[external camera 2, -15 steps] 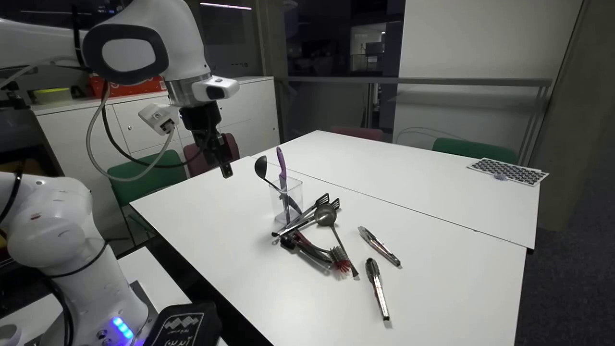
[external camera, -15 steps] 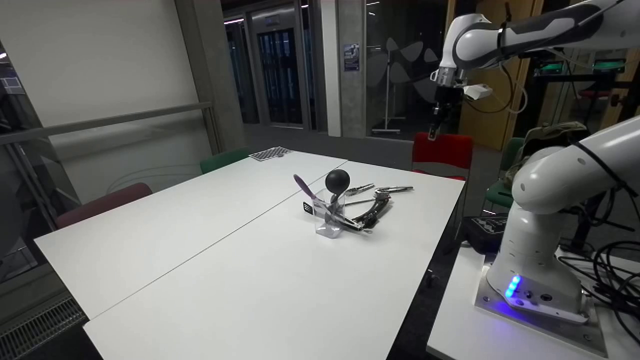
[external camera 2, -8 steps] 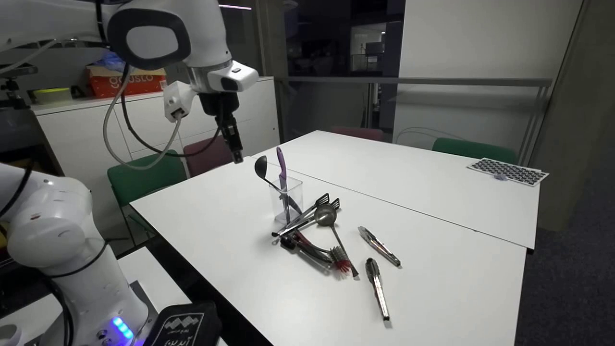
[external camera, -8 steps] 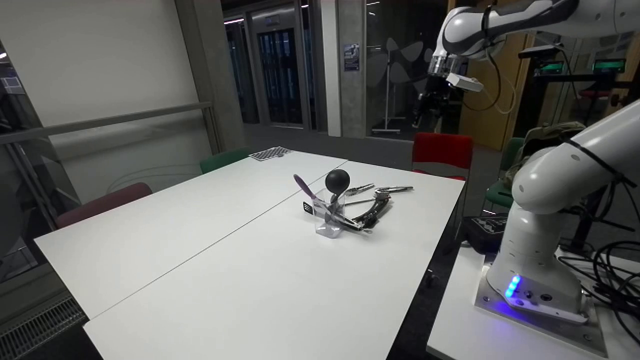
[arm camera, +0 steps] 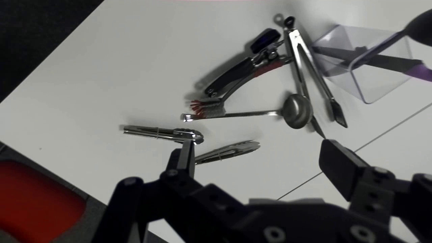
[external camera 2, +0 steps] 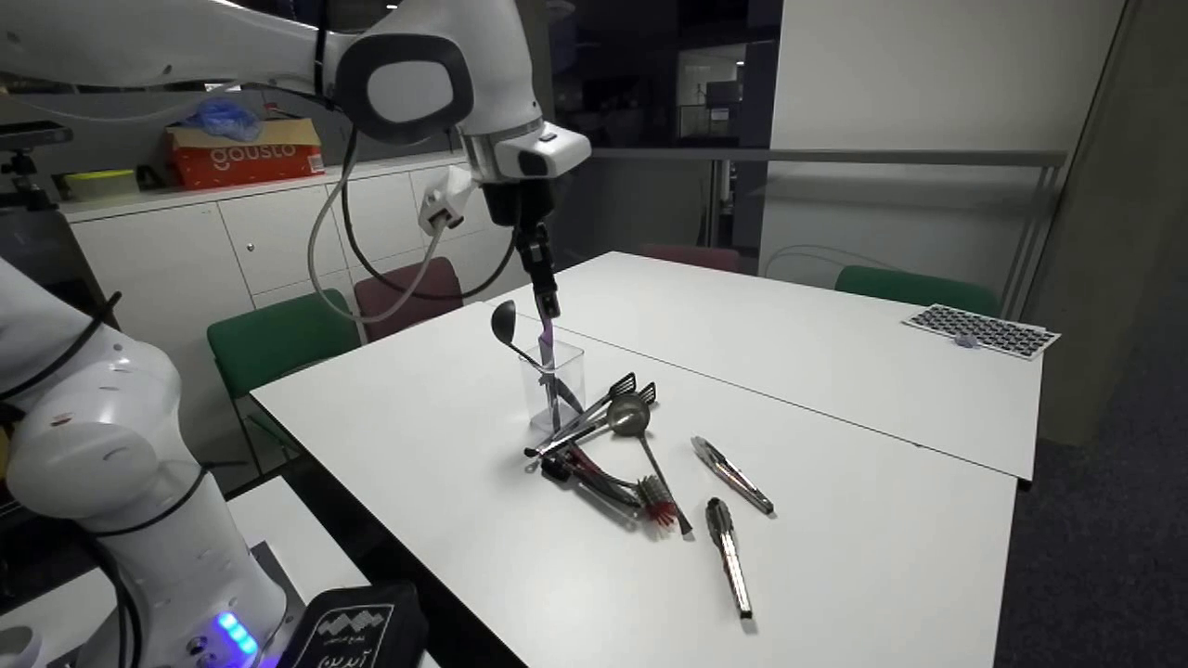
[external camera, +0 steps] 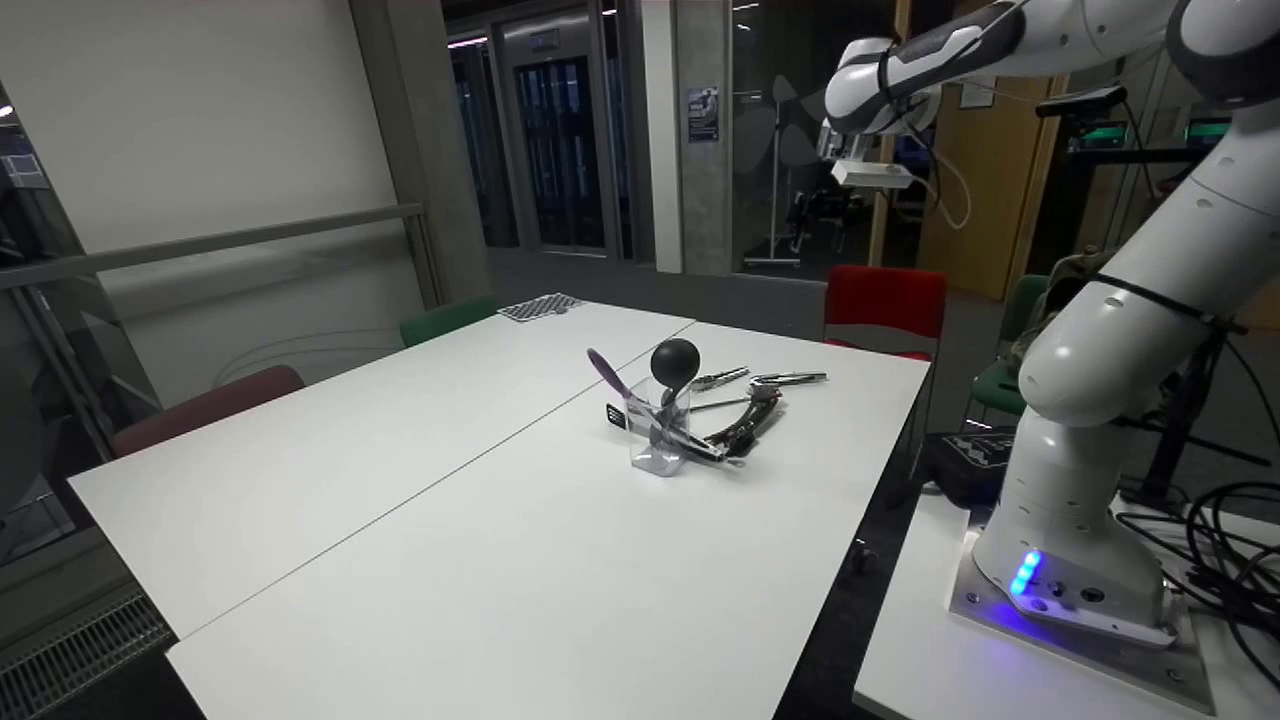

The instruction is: Put the brush in the clear cup

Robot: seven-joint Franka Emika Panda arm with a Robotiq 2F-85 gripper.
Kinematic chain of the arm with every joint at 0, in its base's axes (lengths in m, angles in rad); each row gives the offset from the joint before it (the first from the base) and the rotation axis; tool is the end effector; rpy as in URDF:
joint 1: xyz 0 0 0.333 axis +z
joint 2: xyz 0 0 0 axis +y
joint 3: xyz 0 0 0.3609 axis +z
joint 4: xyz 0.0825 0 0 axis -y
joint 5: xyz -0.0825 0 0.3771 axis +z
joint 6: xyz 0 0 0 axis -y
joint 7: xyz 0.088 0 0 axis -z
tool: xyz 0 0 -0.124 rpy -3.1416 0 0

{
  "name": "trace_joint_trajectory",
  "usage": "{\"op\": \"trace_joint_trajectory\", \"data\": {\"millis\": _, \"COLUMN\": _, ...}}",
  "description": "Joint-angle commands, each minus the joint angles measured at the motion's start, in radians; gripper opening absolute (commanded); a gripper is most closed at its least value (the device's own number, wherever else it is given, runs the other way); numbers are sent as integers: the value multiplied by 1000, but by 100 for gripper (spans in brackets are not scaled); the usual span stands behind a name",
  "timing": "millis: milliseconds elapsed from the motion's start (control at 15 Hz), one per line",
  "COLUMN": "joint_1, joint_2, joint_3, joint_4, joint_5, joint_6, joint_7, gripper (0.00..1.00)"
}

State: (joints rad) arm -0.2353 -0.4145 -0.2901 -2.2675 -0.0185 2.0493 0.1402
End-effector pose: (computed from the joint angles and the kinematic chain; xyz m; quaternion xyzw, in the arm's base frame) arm 0.3632 -0.2306 0.5581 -0.9433 0.3156 -0.0976 0.0319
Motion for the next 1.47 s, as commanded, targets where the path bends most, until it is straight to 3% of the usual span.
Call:
{"op": "trace_joint_trajectory", "data": {"millis": 0, "joint_1": -45, "joint_2": 77, "joint_3": 28, "joint_4": 22, "joint_5": -125, "joint_6": 40, "joint_7": -35, "gripper": 100}}
{"op": "trace_joint_trajectory", "data": {"millis": 800, "joint_1": -42, "joint_2": 91, "joint_3": 21, "joint_4": 3, "joint_5": -128, "joint_6": 19, "joint_7": -22, "gripper": 100}}
{"op": "trace_joint_trajectory", "data": {"millis": 1133, "joint_1": -20, "joint_2": 228, "joint_3": 4, "joint_4": 124, "joint_5": 109, "joint_6": -100, "joint_7": 55, "gripper": 100}}
{"op": "trace_joint_trajectory", "data": {"millis": 1400, "joint_1": -40, "joint_2": 360, "joint_3": 4, "joint_4": 216, "joint_5": 203, "joint_6": -109, "joint_7": 201, "gripper": 100}}
